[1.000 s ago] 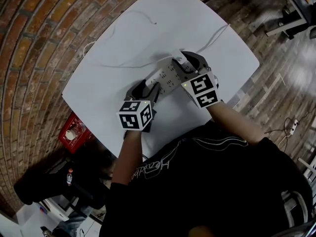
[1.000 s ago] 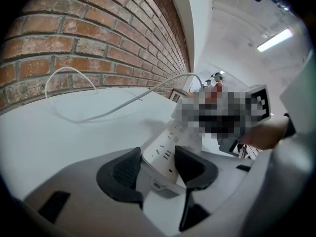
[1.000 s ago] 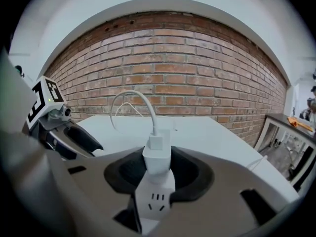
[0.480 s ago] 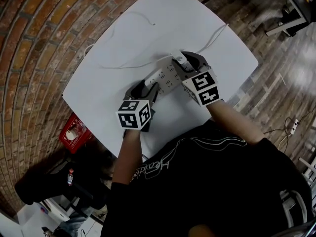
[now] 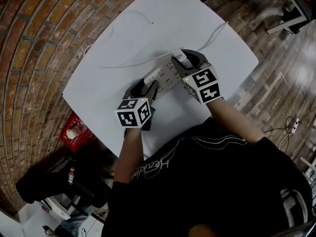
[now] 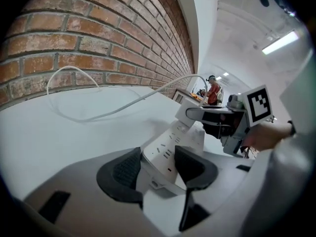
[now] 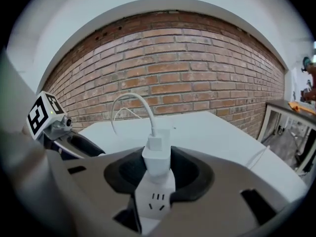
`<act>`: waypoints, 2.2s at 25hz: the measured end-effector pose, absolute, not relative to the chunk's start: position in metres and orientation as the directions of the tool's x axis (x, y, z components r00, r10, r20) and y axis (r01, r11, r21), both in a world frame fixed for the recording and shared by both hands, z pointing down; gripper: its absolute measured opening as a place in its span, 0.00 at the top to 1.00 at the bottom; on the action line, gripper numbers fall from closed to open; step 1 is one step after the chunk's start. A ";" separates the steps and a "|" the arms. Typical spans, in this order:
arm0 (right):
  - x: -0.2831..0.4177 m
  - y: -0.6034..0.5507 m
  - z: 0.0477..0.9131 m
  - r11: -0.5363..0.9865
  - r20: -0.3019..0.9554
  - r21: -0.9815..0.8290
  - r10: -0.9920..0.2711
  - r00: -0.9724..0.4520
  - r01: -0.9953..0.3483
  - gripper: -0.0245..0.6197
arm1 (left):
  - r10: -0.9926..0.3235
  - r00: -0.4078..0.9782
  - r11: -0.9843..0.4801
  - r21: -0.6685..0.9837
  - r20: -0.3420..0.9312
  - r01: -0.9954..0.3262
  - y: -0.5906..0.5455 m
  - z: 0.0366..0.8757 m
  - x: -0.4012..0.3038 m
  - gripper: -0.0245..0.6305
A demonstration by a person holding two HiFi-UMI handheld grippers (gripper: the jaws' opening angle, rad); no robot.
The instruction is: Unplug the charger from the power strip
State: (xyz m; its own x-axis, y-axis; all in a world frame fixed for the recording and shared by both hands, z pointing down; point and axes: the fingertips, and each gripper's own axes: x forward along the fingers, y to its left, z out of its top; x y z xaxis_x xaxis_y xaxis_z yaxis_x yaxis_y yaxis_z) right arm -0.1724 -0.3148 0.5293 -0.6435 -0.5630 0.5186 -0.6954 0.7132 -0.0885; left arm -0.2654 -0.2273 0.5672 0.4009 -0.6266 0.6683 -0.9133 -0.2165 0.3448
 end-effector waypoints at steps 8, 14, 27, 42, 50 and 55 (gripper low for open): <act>-0.174 -0.312 0.526 0.715 0.537 -0.008 -0.586 -0.606 -0.699 0.78 | -0.621 0.397 -0.212 0.342 0.676 -0.915 -0.228 0.567 -0.264 0.63; -0.170 -0.313 0.525 0.694 0.540 -0.029 -0.595 -0.596 -0.719 0.78 | -0.624 0.394 -0.201 0.349 0.675 -0.915 -0.229 0.568 -0.264 0.63; -0.163 -0.315 0.518 0.689 0.531 -0.046 -0.597 -0.602 -0.723 0.78 | -0.633 0.371 -0.192 0.327 0.679 -0.925 -0.230 0.567 -0.261 0.63; -0.154 -0.288 0.482 0.634 0.410 -0.455 -0.475 -0.779 -0.626 0.78 | -0.725 0.329 -0.170 0.305 0.605 -0.937 -0.210 0.524 -0.264 0.67; -0.137 -0.249 0.430 0.629 0.260 -0.614 -0.409 -0.875 -0.477 0.78 | -0.821 0.396 -0.212 0.426 0.412 -0.880 -0.166 0.441 -0.242 0.77; -0.124 -0.217 0.395 0.678 0.176 -0.612 -0.385 -0.906 -0.407 0.78 | -0.839 0.444 -0.241 0.518 0.313 -0.821 -0.134 0.400 -0.230 0.93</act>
